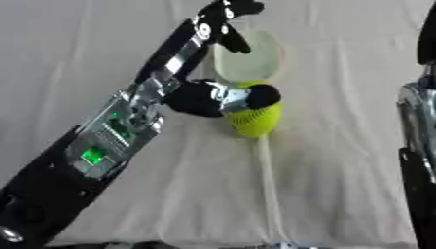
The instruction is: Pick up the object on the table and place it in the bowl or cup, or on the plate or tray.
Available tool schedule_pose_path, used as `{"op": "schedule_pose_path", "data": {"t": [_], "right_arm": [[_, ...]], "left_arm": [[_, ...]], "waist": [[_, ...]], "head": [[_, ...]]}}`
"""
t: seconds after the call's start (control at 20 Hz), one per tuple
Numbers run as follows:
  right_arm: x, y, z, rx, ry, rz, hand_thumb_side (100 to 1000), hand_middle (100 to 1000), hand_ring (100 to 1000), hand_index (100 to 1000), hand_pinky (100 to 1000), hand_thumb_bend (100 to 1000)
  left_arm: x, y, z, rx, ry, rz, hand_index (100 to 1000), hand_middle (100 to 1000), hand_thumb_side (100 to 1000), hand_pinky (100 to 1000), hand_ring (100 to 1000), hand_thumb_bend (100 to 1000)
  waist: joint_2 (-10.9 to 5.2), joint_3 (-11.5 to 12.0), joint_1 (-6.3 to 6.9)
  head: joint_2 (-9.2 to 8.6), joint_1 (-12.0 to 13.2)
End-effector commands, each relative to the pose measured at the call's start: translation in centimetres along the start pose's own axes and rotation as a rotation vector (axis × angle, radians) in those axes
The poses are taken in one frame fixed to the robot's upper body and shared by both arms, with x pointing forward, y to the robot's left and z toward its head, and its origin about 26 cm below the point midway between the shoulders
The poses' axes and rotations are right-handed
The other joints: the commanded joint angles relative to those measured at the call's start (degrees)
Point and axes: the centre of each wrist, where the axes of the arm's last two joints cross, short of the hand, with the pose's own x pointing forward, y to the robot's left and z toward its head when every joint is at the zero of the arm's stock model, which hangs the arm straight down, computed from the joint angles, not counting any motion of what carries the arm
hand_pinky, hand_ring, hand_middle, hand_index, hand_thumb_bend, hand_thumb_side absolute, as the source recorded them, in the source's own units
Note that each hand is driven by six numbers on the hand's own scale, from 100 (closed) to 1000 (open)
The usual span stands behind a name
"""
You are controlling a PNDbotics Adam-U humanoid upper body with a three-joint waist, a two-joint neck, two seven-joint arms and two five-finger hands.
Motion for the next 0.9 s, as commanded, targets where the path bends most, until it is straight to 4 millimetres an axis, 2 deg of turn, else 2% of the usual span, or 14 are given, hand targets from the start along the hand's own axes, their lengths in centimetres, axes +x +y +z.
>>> {"op": "schedule_pose_path", "data": {"t": [0.05,0.65,0.9], "right_arm": [[0.4,0.1,-0.5,0.004,-0.025,-0.003,917,821,837,877,538,100],[0.5,0.1,-0.5,0.000,-0.027,-0.002,917,820,833,876,537,100],[0.5,0.0,-0.6,0.001,-0.029,-0.001,918,820,832,876,537,100]], "left_arm": [[0.2,0.5,-0.2,-0.030,-0.018,-0.027,913,947,758,653,631,750],[-0.9,-1.1,-0.3,-0.004,0.023,-0.030,913,952,777,673,648,770],[-1.6,-2.2,-0.2,-0.032,0.043,-0.031,946,994,851,716,707,859]], "waist": [[-0.78,-0.1,-0.05],[-0.54,-0.3,0.01],[-0.38,-0.3,-0.04]], "head": [[-0.60,0.5],[-0.79,0.7],[-0.81,0.8]]}}
